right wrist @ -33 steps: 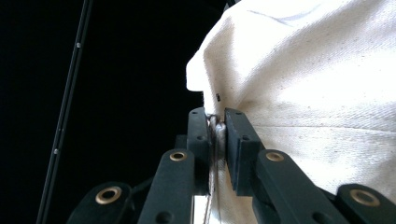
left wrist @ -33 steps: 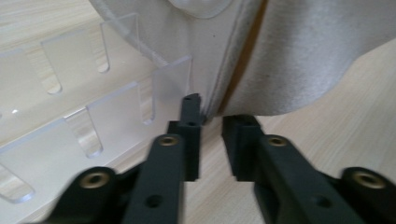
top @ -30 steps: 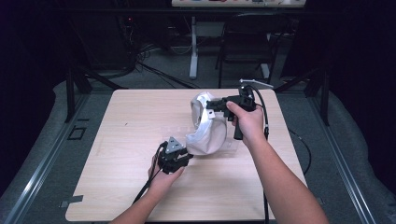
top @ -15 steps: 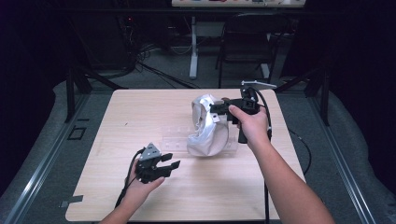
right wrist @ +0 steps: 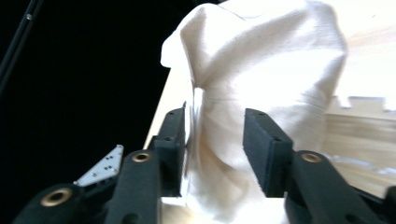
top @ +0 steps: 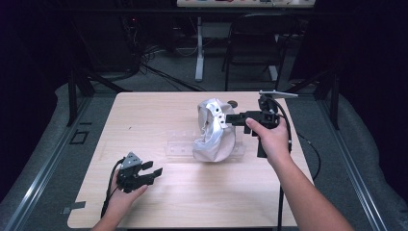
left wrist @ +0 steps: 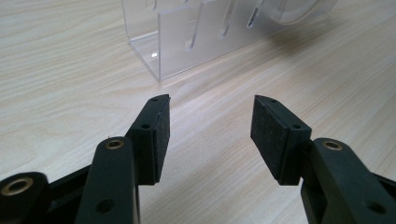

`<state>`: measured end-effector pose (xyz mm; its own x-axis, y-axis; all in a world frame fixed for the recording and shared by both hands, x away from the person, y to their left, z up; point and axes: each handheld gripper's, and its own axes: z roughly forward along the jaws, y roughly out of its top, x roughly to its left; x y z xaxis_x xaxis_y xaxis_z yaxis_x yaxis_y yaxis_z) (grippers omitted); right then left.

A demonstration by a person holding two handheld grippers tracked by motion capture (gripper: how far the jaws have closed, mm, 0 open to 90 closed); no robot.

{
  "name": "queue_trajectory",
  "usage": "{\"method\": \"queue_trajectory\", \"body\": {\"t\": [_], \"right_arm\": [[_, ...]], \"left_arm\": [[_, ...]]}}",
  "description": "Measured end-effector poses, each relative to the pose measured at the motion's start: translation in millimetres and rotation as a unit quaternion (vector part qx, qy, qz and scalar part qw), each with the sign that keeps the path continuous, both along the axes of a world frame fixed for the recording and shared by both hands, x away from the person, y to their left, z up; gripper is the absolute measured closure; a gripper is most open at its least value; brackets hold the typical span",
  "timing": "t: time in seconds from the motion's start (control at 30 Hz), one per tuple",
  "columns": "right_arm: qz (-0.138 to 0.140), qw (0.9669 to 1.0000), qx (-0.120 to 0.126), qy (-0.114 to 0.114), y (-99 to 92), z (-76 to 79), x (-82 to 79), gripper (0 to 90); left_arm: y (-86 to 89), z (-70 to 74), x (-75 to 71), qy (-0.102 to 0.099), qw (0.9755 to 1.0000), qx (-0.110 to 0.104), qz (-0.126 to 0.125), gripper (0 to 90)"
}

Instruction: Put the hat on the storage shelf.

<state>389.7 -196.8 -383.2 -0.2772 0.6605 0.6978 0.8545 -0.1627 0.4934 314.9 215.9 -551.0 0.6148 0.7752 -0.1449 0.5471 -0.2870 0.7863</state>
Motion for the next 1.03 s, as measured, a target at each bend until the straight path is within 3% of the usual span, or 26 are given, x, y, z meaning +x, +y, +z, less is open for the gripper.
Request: {"method": "queue_trajectory", "body": {"t": [0.13,0.17,0.2,0.33,0.5,0.7,0.77,0.9,1.0,1.03], "right_arm": [[-0.015,0.9983,-0.038,-0.042,-7.7,-3.3,-14.5,51.5],[-0.015,0.9983,-0.038,-0.042,-7.7,-3.3,-14.5,51.5],[-0.013,0.9966,-0.061,-0.053,-12.5,-9.4,-22.7,50.8],[-0.011,0.9944,-0.082,-0.065,-19.2,-23.2,-36.2,49.6],[-0.013,0.9882,-0.125,-0.088,-24.7,-48.9,-56.1,47.8],[-0.015,0.9845,-0.146,-0.096,-26.5,-81.9,-75.7,47.0],[-0.016,0.9836,-0.149,-0.099,-26.3,-86.5,-78.8,46.9],[-0.023,0.9787,-0.166,-0.118,-24.5,-108.7,-94.1,46.3],[-0.031,0.9681,-0.202,-0.145,-23.8,-121.7,-102.6,45.5],[-0.031,0.9681,-0.202,-0.145,-23.8,-121.7,-102.6,45.5]], "left_arm": [[-2.8,-2.6,1.2,-0.004,0.9999,0.009,-0.009,47.7],[-2.8,-2.6,1.2,-0.004,0.9999,0.009,-0.009,47.7],[-4.2,-3.7,1.2,-0.005,0.9999,0.011,-0.012,47.7],[-5.5,-4.9,1.1,-0.005,0.9998,0.015,-0.015,47.7],[-6.5,-6.0,1.5,-0.005,0.9998,0.013,-0.011,47.7],[-7.9,-6.6,0.9,-0.001,0.9998,0.009,-0.016,47.9],[-9.2,-6.3,0.1,0.001,0.9998,0.009,-0.016,48.6],[-12.3,-6.6,-0.8,-0.002,0.9998,0.014,-0.014,48.5],[-16.2,-6.2,-1.3,-0.009,0.9998,0.009,-0.016,48.2],[-16.2,-6.2,-1.3,-0.009,0.9998,0.009,-0.016,47.8]]}}
